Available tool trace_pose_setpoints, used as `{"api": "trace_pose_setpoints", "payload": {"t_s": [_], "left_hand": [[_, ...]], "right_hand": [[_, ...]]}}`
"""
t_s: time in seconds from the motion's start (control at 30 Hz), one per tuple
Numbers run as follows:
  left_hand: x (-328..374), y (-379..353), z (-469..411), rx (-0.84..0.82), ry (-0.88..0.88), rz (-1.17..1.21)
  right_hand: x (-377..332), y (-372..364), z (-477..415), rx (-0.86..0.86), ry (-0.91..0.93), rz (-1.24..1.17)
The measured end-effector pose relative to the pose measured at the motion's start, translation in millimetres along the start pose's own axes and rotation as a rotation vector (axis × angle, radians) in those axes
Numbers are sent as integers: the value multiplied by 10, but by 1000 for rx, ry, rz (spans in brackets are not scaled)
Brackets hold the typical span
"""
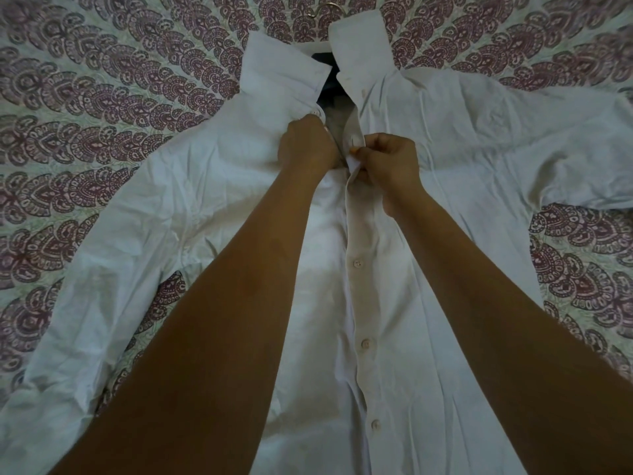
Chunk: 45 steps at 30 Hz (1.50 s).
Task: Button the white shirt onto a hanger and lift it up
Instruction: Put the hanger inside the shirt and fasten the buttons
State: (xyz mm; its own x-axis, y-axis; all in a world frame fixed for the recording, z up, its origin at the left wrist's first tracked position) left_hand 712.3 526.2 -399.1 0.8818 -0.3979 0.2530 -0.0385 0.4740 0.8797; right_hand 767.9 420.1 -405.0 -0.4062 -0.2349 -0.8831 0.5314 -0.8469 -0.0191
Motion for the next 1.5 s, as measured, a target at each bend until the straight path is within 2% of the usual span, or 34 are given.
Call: {"api": "trace_pose_setpoints", "payload": {"t_s": [0.1,0.17,0.3,0.43,0.67,0.83,0.93,1.07,1.23,1.4,1.5], "left_hand": [[-64,14,10,-51,-17,98],[-102,29,58,-54,-37,277],[-97,50,164,48,-74,455],[-51,68,248,61,-64,568],[-63,68,323,41,-95,578],[-72,69,362,29,-47,652],[-57,79,401,34,-1,687],[-53,72,410,-2,64,720],[-41,59,391,-87,199,883],[-99,-17,371,-70,198,972],[-95,-52,353,8,167,883]], "right_hand": [[15,-7,-9,1,14,15],[22,-9,4,3,50,35],[-4,-11,55,-6,107,86],[-36,-14,91,-19,102,110],[-30,3,153,-38,158,49],[-51,15,156,-30,64,-43],[-66,-6,135,-28,76,-22],[-49,-43,117,19,167,145],[-4,-87,170,62,412,352],[74,-135,201,91,515,375],[88,-140,189,92,510,355]]}}
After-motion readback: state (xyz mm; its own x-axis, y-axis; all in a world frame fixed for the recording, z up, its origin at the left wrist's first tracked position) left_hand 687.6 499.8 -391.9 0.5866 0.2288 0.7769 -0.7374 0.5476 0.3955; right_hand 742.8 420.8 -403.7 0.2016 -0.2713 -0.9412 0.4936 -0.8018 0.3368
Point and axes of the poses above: each hand's wrist, its own z-axis away from the middle knuckle, its own y-axis out of the back of the hand, x = y × z, the point moved 1 cm from there along -z, towards the middle knuckle, and after that the axes turned 13 degrees about -z, right-handed, at the moved point
